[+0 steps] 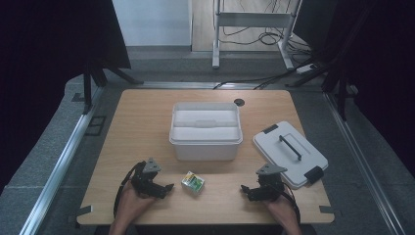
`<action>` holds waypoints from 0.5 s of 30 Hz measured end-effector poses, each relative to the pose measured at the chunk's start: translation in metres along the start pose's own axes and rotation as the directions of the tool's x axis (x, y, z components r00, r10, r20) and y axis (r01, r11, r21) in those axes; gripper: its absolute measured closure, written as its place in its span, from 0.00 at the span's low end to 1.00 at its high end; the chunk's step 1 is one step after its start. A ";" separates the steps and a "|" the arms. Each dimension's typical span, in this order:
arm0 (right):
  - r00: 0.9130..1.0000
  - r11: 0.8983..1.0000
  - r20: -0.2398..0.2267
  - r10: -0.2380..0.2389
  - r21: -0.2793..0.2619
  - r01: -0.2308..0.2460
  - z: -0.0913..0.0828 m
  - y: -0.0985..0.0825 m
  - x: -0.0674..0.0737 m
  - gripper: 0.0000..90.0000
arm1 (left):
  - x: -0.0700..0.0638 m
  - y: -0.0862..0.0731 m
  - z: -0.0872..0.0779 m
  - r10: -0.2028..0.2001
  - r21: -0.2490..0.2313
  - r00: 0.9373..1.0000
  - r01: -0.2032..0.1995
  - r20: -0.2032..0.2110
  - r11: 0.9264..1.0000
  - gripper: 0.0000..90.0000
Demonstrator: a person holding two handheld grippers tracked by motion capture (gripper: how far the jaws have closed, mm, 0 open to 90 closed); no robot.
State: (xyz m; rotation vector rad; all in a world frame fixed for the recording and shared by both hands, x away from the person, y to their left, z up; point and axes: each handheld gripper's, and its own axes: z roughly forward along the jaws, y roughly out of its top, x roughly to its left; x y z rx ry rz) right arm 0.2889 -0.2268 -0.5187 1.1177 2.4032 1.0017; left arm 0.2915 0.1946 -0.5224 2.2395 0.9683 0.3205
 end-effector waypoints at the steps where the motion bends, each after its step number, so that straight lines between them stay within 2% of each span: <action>1: 1.000 1.000 -0.004 0.005 0.001 -0.005 0.000 0.000 0.000 0.05 | 0.000 0.000 0.000 0.000 0.000 1.000 0.000 0.000 1.000 0.00; 5: 1.000 1.000 -0.022 0.015 0.006 -0.015 -0.001 0.001 -0.001 0.03 | 0.000 0.000 0.000 0.000 0.000 1.000 0.000 0.000 1.000 0.00; 12: 0.999 1.000 -0.034 -0.022 -0.012 0.022 -0.008 0.006 0.002 0.02 | 0.000 0.000 0.000 0.000 0.000 1.000 0.000 0.001 1.000 0.00; 15: 0.998 1.000 -0.062 -0.026 -0.019 0.025 -0.010 0.011 0.007 0.01 | 0.000 0.000 0.000 0.000 0.000 1.000 0.000 0.001 1.000 0.00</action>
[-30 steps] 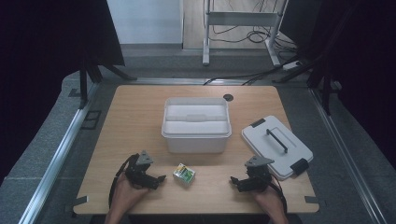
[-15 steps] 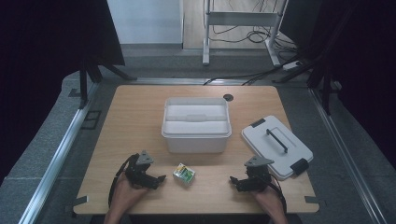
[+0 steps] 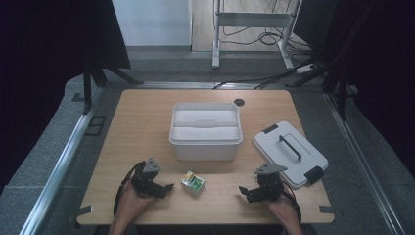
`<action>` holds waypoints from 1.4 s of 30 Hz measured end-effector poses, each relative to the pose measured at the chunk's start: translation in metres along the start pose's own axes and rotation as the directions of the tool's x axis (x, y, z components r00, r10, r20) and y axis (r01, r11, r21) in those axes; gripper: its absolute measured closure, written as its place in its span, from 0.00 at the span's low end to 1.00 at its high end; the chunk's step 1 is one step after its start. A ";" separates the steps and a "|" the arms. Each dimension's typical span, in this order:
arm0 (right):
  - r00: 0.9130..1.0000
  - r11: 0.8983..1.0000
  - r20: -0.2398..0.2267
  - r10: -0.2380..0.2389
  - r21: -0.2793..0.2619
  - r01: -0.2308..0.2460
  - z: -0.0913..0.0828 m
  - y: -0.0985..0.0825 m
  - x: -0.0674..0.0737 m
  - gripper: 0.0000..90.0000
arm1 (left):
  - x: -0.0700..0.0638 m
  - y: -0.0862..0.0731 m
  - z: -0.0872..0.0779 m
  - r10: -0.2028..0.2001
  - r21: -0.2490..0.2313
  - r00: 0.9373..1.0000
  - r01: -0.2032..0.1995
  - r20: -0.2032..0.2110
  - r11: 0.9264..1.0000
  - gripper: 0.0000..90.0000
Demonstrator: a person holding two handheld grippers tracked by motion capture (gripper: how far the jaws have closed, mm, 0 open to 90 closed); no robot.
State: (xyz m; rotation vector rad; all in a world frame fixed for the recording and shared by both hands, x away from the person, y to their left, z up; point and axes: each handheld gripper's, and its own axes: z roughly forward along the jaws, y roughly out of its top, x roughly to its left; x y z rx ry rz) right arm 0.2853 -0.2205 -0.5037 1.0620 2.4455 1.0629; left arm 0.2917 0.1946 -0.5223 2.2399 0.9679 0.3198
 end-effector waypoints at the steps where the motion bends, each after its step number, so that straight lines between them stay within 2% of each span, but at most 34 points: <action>1: 1.000 1.000 0.000 0.000 0.000 0.000 0.000 0.000 0.000 0.01 | 0.000 0.000 0.000 0.000 0.000 1.000 0.000 0.000 1.000 0.00; 6: 1.000 1.000 -0.023 -0.013 0.001 0.013 0.000 0.009 0.007 0.01 | 0.000 0.000 0.000 0.000 0.000 1.000 0.000 0.000 1.000 0.00; 7: 0.999 0.999 -0.024 -0.033 0.005 0.033 0.001 0.013 0.010 0.00 | 0.000 0.000 0.000 0.000 0.000 1.000 0.000 0.000 1.000 0.00; 14: 0.997 0.997 -0.041 -0.073 0.004 0.073 0.005 0.025 0.019 0.02 | 0.000 0.000 0.000 0.000 0.000 1.000 0.000 0.000 1.000 0.00; 17: 0.994 0.996 -0.062 -0.089 0.003 0.089 0.008 0.030 0.026 0.03 | 0.000 0.000 0.000 -0.001 0.000 1.000 0.001 -0.001 1.000 0.00; 18: 0.992 0.995 -0.082 -0.099 0.001 0.099 0.011 0.033 0.031 0.03 | 0.000 0.000 0.000 0.000 0.000 1.000 0.000 0.000 1.000 0.00; 24: 0.986 0.994 -0.121 -0.112 0.003 0.113 0.017 0.041 0.044 0.04 | 0.000 0.000 0.000 0.000 0.000 1.000 0.000 -0.001 1.000 0.00; 25: 0.982 0.992 -0.138 -0.125 0.004 0.127 0.021 0.046 0.050 0.05 | 0.000 0.000 0.000 0.000 0.000 1.000 0.000 0.000 1.000 0.00; 28: 0.979 0.991 -0.154 -0.135 0.003 0.137 0.023 0.050 0.056 0.04 | 0.000 0.000 0.000 0.000 0.000 1.000 0.000 0.000 1.000 0.00; 30: 0.967 0.987 -0.197 -0.159 -0.004 0.162 0.027 0.057 0.067 0.02 | 0.000 0.000 0.000 0.000 0.000 1.000 0.000 0.000 1.000 0.00; 33: 0.955 0.979 -0.221 -0.197 0.004 0.203 0.033 0.064 0.079 0.01 | 0.000 0.000 0.000 0.000 0.000 1.000 0.000 0.000 1.000 0.00; 35: 0.953 0.978 -0.226 -0.200 0.007 0.207 0.035 0.065 0.082 0.01 | 0.000 0.000 0.000 -0.001 -0.001 1.000 0.001 0.000 1.000 0.00; 36: 0.948 0.976 -0.238 -0.211 0.008 0.219 0.038 0.068 0.086 0.01 | 0.000 0.000 0.000 -0.001 -0.001 1.000 0.001 0.000 1.000 0.00; 38: 0.944 0.971 -0.243 -0.225 0.029 0.239 0.047 0.072 0.096 0.01 | 0.000 0.000 0.000 0.000 0.000 1.000 0.000 0.000 1.000 0.00; 42: 0.940 0.968 -0.248 -0.233 0.037 0.250 0.056 0.078 0.103 0.05 | 0.000 0.000 0.000 0.000 0.000 1.000 0.000 0.000 1.000 0.00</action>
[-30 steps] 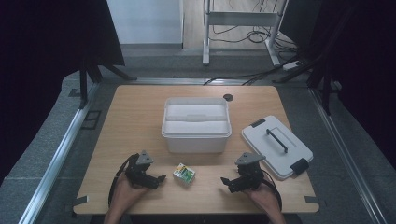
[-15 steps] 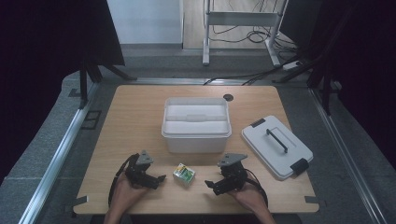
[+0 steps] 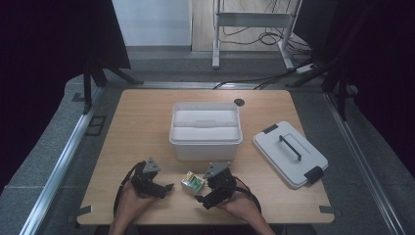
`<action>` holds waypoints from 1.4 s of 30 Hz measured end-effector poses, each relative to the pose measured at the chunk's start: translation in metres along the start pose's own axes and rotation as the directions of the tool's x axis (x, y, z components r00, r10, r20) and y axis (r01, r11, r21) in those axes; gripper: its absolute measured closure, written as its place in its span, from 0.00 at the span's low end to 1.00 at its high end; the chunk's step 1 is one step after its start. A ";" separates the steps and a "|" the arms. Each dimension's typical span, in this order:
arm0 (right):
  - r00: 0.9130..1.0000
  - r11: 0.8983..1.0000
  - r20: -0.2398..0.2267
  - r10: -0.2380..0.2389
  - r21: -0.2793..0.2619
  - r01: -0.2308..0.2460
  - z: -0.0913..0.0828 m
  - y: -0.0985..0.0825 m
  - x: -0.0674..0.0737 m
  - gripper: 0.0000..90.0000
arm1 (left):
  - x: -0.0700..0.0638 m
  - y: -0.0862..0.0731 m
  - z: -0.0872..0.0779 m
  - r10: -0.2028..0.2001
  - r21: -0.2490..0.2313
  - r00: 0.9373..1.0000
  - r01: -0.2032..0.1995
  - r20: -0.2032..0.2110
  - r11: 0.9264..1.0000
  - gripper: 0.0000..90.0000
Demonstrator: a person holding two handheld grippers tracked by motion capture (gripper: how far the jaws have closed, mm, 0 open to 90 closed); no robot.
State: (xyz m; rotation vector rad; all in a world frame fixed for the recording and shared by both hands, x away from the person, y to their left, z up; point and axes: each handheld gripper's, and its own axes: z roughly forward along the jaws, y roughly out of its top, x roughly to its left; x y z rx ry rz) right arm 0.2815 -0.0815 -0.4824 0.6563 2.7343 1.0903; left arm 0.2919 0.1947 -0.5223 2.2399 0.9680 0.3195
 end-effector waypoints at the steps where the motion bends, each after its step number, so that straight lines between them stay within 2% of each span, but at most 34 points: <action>1: 1.000 1.000 0.002 0.000 0.009 0.000 0.007 0.004 0.001 0.08 | 0.000 0.000 0.000 0.000 0.000 1.000 0.000 0.000 1.000 0.00; 9: 1.000 1.000 0.019 0.005 0.030 -0.006 0.029 0.013 -0.001 0.17 | 0.000 0.000 0.000 0.000 0.000 1.000 0.000 0.000 1.000 0.00; 10: 1.000 0.999 0.018 -0.004 0.040 0.003 0.033 0.016 0.001 0.23 | 0.000 0.000 0.000 0.000 0.000 1.000 0.000 0.000 1.000 0.00; 12: 1.000 0.999 0.017 -0.011 0.044 0.011 0.035 0.018 0.002 0.24 | 0.000 0.000 0.000 0.000 0.000 1.000 0.000 0.000 1.000 0.00; 14: 1.000 0.998 0.016 -0.025 0.056 0.024 0.039 0.021 0.005 0.31 | 0.000 0.000 0.000 -0.001 0.000 1.000 0.001 0.000 1.000 0.00; 15: 0.998 0.996 0.033 -0.049 0.076 0.047 0.042 0.023 0.007 0.43 | 0.000 0.000 0.000 0.000 0.000 1.000 0.000 0.000 1.000 0.00; 18: 0.998 0.995 0.042 -0.049 0.085 0.045 0.043 0.024 0.007 0.49 | 0.000 0.000 0.000 0.000 0.000 1.000 0.000 0.000 1.000 0.00; 22: 0.997 0.994 0.049 -0.067 0.090 0.062 0.041 0.024 0.008 0.49 | 0.000 0.000 0.000 0.000 0.000 1.000 0.000 0.000 1.000 0.00; 26: 0.998 0.995 0.025 -0.066 0.072 0.064 0.033 0.027 0.008 0.49 | 0.000 0.000 0.000 0.000 0.000 1.000 0.000 0.000 1.000 0.00; 34: 0.998 0.997 0.011 -0.070 0.041 0.069 0.011 0.024 0.010 0.49 | 0.000 0.000 0.000 0.002 0.002 1.000 -0.002 0.000 1.000 0.00; 41: 0.999 0.999 0.031 -0.034 0.034 0.032 -0.013 0.005 0.004 0.49 | 0.000 0.000 0.000 0.002 0.002 1.000 -0.002 0.000 1.000 0.00; 42: 0.999 0.999 0.035 -0.021 0.030 0.020 -0.021 -0.001 0.002 0.49 | 0.000 0.000 0.000 0.002 0.002 1.000 -0.002 0.000 1.000 0.00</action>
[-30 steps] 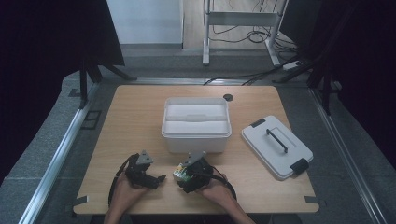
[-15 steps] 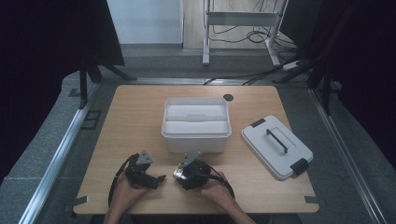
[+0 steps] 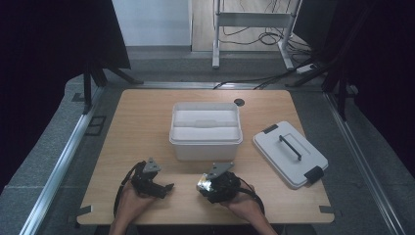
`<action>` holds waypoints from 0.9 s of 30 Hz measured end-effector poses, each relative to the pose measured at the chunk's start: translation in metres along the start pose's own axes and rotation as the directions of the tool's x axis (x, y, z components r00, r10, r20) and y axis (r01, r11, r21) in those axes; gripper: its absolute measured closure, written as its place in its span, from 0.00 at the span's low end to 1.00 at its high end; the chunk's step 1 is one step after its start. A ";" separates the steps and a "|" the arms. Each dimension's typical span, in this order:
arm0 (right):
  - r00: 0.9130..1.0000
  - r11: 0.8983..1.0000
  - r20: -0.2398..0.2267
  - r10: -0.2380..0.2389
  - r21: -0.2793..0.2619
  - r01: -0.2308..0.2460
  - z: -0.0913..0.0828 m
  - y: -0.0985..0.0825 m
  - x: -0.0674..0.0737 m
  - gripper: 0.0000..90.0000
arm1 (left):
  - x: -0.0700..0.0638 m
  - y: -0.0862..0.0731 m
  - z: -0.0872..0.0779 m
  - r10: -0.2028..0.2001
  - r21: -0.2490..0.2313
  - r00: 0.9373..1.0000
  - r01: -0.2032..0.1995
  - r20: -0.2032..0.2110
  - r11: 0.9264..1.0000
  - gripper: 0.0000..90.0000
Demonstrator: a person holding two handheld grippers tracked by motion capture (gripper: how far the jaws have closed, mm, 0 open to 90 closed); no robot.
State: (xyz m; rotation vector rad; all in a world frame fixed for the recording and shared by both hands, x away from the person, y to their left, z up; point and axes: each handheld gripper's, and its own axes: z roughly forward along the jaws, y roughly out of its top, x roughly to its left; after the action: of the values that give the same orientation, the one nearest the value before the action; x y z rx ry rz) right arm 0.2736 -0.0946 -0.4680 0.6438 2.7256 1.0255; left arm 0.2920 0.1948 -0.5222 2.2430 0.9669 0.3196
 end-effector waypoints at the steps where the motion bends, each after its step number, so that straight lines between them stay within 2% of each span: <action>1: 1.000 1.000 0.000 0.000 0.000 0.000 0.000 0.000 0.000 0.49 | 0.000 0.000 0.000 0.000 0.000 1.000 0.000 0.000 1.000 0.00; 8: 0.999 0.999 0.039 0.036 -0.001 -0.036 -0.023 -0.027 -0.005 0.49 | 0.000 0.000 0.000 -0.003 -0.002 1.000 0.003 -0.001 1.000 0.00; 15: 0.994 0.997 0.079 0.073 0.009 -0.074 -0.037 -0.057 -0.005 0.49 | 0.000 0.000 0.000 -0.003 -0.002 1.000 0.003 -0.002 1.000 0.00; 24: 0.990 0.994 0.097 0.105 0.018 -0.107 -0.039 -0.084 -0.005 0.49 | 0.000 0.000 0.000 -0.004 -0.002 1.000 0.004 -0.003 1.000 0.00; 27: 0.989 0.993 0.093 0.119 0.013 -0.121 -0.039 -0.086 -0.006 0.47 | 0.000 0.000 0.000 -0.004 -0.002 1.000 0.004 -0.002 1.000 0.00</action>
State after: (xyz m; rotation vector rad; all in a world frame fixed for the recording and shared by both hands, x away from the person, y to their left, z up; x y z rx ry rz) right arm 0.2382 -0.1779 -0.4958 0.8457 2.6475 0.9702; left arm 0.2921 0.1944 -0.5223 2.2389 0.9719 0.3214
